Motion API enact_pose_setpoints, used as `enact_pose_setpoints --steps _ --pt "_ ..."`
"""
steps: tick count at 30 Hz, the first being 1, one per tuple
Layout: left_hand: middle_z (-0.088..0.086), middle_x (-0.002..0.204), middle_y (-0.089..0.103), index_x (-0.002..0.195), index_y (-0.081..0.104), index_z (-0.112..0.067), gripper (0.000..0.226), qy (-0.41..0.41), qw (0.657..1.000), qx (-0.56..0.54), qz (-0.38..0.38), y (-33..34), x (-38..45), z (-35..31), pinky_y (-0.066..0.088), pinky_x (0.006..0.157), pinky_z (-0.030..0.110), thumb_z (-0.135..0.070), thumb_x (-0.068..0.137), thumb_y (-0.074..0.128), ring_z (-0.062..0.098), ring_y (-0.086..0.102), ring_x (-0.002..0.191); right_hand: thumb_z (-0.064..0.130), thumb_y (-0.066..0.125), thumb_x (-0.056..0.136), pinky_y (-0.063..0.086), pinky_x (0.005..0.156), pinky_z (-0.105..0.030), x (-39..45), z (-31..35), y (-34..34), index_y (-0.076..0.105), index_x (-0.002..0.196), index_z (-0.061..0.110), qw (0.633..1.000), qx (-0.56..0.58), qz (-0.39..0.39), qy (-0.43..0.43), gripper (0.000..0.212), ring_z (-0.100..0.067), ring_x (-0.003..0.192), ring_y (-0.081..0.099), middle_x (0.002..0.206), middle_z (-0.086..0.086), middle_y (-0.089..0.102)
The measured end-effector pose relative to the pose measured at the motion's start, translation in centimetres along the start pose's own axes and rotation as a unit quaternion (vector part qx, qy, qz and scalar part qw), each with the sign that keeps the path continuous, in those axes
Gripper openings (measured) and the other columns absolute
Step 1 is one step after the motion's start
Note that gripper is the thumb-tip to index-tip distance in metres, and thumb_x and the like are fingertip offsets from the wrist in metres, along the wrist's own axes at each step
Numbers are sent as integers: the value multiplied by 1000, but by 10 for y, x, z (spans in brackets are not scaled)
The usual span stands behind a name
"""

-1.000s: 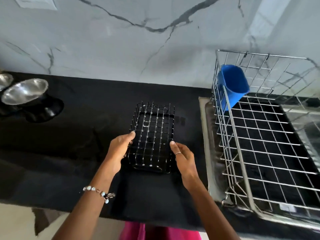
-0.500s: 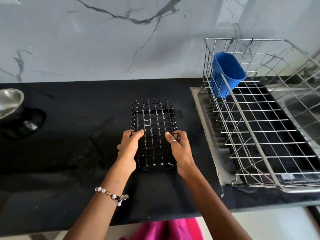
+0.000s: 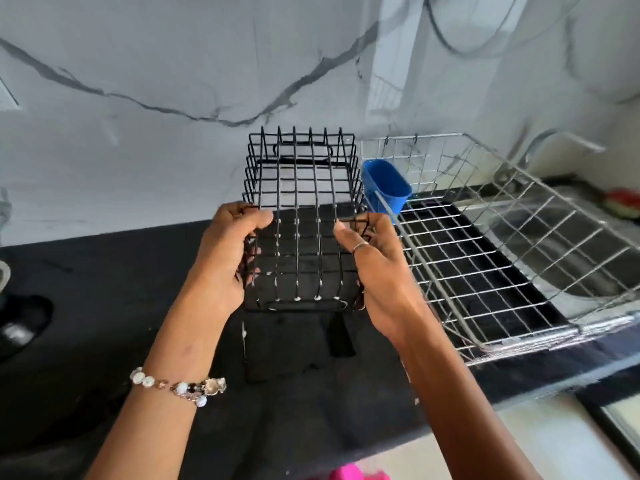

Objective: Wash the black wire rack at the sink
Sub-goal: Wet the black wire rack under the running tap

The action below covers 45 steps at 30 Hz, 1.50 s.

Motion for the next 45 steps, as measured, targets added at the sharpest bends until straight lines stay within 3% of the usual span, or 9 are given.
enact_pose_setpoints --steps 5,9,13,18,22,27,31,37,45 --pt "-1 85 55 72 62 -30 19 15 997 -5 82 54 -26 -45 47 71 35 -40 59 71 15 55 77 31 67 86 41 102 -47 -20 62 -45 57 94 25 996 1 -20 -90 15 -16 103 60 103 3 66" --pt "-1 83 57 74 61 -30 14 14 990 1 137 122 -48 -46 48 77 37 -41 79 67 15 56 75 35 66 83 44 92 -57 -37 90 -108 58 90 25 990 10 -63 -124 15 -24 90 55 90 1 61" --pt "1 87 60 83 65 -29 28 -4 982 13 190 206 -74 -33 49 78 41 -52 67 73 16 56 73 28 63 90 41 81 -32 -58 105 -193 58 96 19 981 4 -118 -155 11 -8 79 53 83 7 59" --pt "1 83 54 72 69 -31 16 -17 972 13 232 331 -120 -1 47 79 41 -46 76 68 19 53 82 32 67 85 44 78 -44 -83 117 -323 60 88 25 969 -17 -175 -172 10 -18 82 57 82 4 62" --pt "-2 75 61 77 67 -28 10 -30 961 18 274 430 -161 30 44 67 32 -38 79 65 16 56 75 20 64 89 46 64 -27 -109 125 -426 57 91 17 959 -18 -217 -181 8 -8 67 57 73 7 62" --pt "3 114 61 84 65 -25 11 -68 952 34 296 523 -189 63 43 97 47 -34 78 66 21 58 105 11 58 92 44 56 -12 -128 133 -522 55 99 7 954 -34 -240 -178 8 1 61 55 74 5 58" --pt "4 120 57 104 64 -25 31 -82 948 56 303 580 -190 88 39 101 49 -37 75 69 23 54 112 16 59 92 41 60 -17 -119 122 -580 55 108 2 953 -44 -262 -144 22 5 64 56 78 6 60" --pt "8 127 61 90 63 -24 42 -115 941 66 312 653 -158 131 42 101 43 -48 57 76 26 54 119 18 62 91 38 62 -22 -70 89 -656 56 107 5 955 -41 -279 -96 21 8 62 56 80 5 61" --pt "7 116 58 86 63 -25 25 -187 955 69 221 743 -59 176 42 89 36 -43 72 74 27 54 110 21 69 85 45 69 -20 57 57 -740 60 100 7 975 -60 -214 -29 22 -4 76 61 84 1 64"
Point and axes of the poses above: each hand's wrist, its own x-axis towards the middle knuckle, its own y-axis out of the palm, z = x × y, the point moved 1 cm from there along x, towards the middle knuckle
